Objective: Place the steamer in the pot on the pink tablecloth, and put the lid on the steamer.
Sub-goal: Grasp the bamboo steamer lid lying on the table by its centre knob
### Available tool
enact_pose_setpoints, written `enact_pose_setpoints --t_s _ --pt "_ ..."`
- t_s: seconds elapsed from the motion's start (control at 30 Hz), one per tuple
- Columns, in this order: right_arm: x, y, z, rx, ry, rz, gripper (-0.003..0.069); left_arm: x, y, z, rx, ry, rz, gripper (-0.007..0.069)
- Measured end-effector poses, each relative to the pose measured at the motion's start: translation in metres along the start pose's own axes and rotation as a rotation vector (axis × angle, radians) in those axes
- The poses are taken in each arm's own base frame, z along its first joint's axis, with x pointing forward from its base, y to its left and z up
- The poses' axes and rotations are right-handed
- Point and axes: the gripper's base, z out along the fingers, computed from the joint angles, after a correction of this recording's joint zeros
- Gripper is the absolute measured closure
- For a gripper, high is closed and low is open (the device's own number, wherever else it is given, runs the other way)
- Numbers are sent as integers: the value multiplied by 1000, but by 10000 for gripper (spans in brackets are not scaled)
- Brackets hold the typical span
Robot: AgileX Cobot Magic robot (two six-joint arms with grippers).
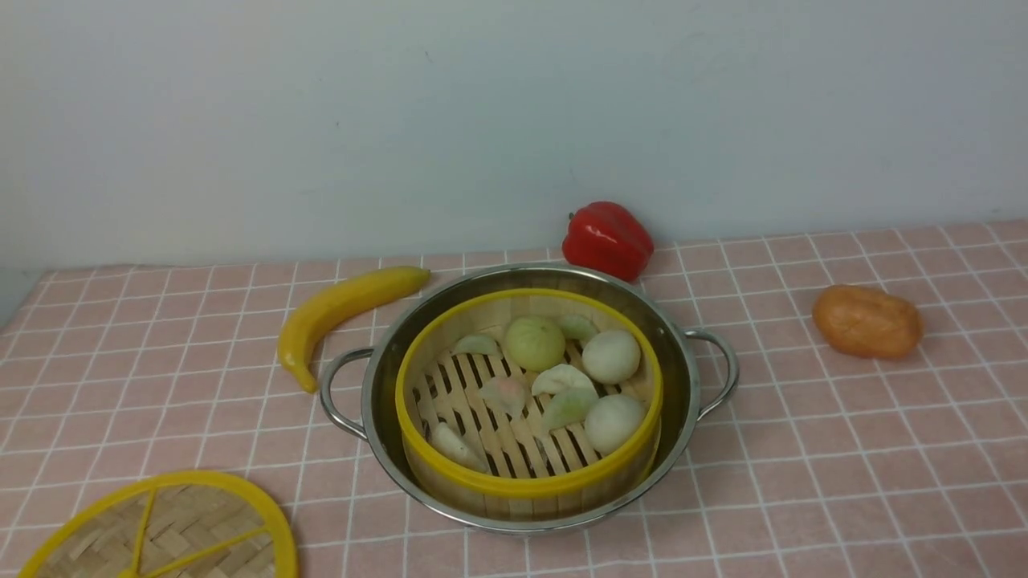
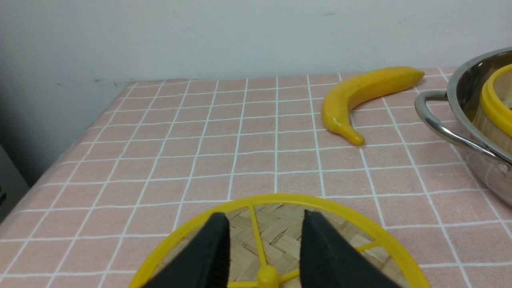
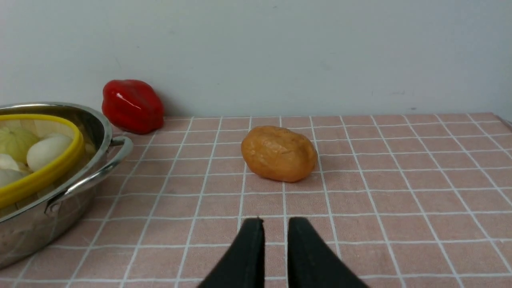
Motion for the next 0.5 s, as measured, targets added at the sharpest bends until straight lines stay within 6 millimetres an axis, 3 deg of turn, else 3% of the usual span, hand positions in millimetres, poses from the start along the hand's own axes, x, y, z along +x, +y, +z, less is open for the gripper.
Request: enact_pose_setpoints --t_s 0.5 --pt "1 0 0 -1 5 112 487 0 0 0 0 0 0 382"
